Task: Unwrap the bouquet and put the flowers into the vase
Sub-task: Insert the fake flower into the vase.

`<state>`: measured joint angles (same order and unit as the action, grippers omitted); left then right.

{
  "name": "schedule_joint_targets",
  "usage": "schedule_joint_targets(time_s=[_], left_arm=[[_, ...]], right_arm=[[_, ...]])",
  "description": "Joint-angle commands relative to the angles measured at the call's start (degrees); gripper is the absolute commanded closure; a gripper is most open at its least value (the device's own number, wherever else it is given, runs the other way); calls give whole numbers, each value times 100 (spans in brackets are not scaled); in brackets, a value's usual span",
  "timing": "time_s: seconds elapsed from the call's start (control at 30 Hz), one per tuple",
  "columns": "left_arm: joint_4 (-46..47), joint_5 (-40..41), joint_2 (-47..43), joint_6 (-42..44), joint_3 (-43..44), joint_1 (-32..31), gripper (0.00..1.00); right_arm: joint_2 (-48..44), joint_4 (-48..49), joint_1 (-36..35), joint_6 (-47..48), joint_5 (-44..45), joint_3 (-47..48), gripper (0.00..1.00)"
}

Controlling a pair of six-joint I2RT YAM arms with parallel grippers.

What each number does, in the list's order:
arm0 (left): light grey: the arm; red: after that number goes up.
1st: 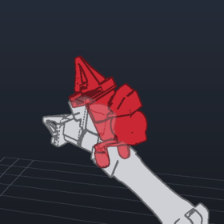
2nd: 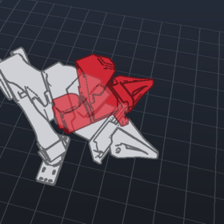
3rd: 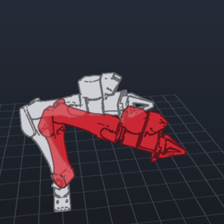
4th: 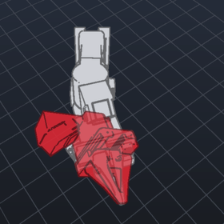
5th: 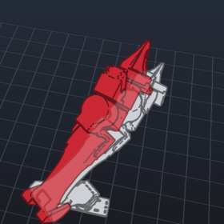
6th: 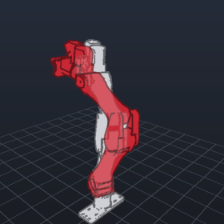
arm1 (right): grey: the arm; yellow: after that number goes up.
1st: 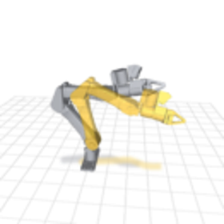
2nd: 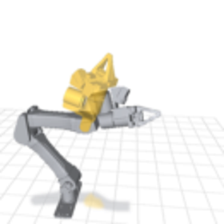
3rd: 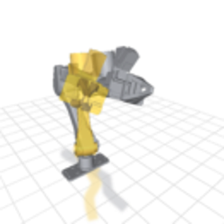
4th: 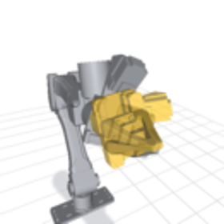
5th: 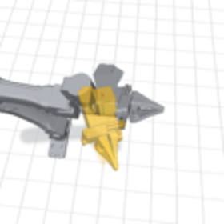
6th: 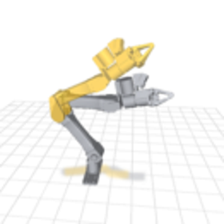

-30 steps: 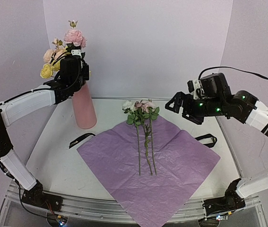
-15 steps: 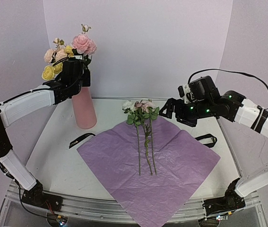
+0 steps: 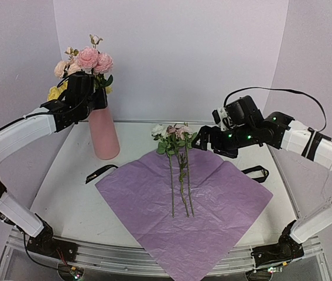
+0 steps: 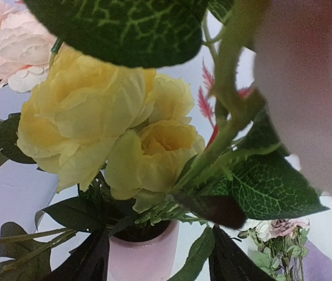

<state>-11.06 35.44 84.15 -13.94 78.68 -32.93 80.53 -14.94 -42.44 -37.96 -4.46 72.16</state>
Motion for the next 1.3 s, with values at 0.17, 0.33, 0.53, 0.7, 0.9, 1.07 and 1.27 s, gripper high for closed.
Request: schedule_joint_targets(time_s=[0.17,0.33,0.53,0.7,0.9,1.07,1.27], left_arm=[[-447,-96,-271,-200,442,14,37],[-869,73,-348,-222,670,14,28],[-1798,124,-176,-386,1197,14,22],[-2085,244,-374,-400,1301,14,20],[-2242,33,-490,-475,1184,14,19],[-2216,-13,-107,-543,1203,14,31],[-2189,-100,250,-730,1207,14,38]], right_arm=[[153,-5,-11,136,-272,335,2],[188,-5,-12,133,-282,360,2],[276,-9,-10,143,-356,413,2],[279,-9,-10,160,-365,412,2],[326,-9,-11,183,-405,423,2],[427,6,-11,263,-638,479,2],[679,71,-12,514,-1069,713,2]])
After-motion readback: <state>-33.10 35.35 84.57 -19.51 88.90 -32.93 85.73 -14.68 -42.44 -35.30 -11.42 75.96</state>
